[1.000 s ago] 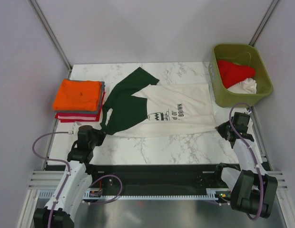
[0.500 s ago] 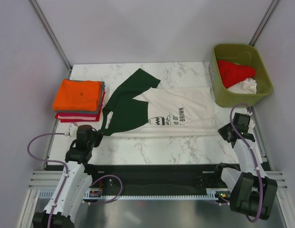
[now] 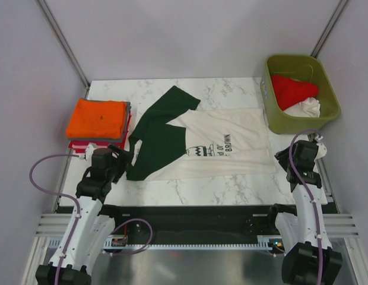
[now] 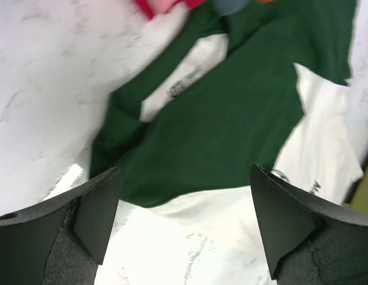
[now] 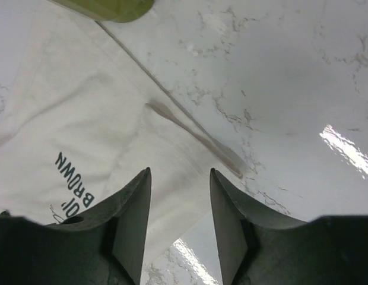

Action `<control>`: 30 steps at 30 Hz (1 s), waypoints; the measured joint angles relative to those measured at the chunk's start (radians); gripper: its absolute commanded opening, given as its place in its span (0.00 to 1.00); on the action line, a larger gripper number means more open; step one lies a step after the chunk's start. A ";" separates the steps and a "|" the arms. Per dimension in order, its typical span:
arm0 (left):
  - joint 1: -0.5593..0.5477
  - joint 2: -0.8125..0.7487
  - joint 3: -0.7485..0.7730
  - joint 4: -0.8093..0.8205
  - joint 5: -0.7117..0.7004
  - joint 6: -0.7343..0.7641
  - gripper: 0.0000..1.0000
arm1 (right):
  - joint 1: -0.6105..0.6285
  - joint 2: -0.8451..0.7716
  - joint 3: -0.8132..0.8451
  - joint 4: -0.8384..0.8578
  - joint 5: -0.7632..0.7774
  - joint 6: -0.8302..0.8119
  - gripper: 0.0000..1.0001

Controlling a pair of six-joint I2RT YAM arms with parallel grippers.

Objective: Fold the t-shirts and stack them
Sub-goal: Fold the tshirt

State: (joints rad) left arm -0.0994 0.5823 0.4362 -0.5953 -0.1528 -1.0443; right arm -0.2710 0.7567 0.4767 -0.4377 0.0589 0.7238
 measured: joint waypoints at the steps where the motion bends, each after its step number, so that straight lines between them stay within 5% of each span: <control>1: -0.006 0.011 0.032 0.002 0.005 0.018 0.94 | 0.011 0.006 0.020 0.003 0.002 -0.010 0.48; 6: -0.085 0.106 0.177 0.046 0.022 0.101 0.93 | 0.093 0.154 0.147 0.055 0.002 -0.064 0.46; 14: -0.259 0.308 0.201 0.170 -0.005 0.114 0.93 | 0.118 0.352 0.163 0.134 0.001 -0.069 0.47; 30: -0.276 0.419 0.039 0.313 -0.011 0.078 0.98 | 0.210 0.615 0.165 0.270 0.093 -0.028 0.48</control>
State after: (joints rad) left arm -0.3756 1.0016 0.4751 -0.2825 -0.1642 -0.9661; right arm -0.0612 1.3716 0.6415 -0.1677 0.1516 0.6960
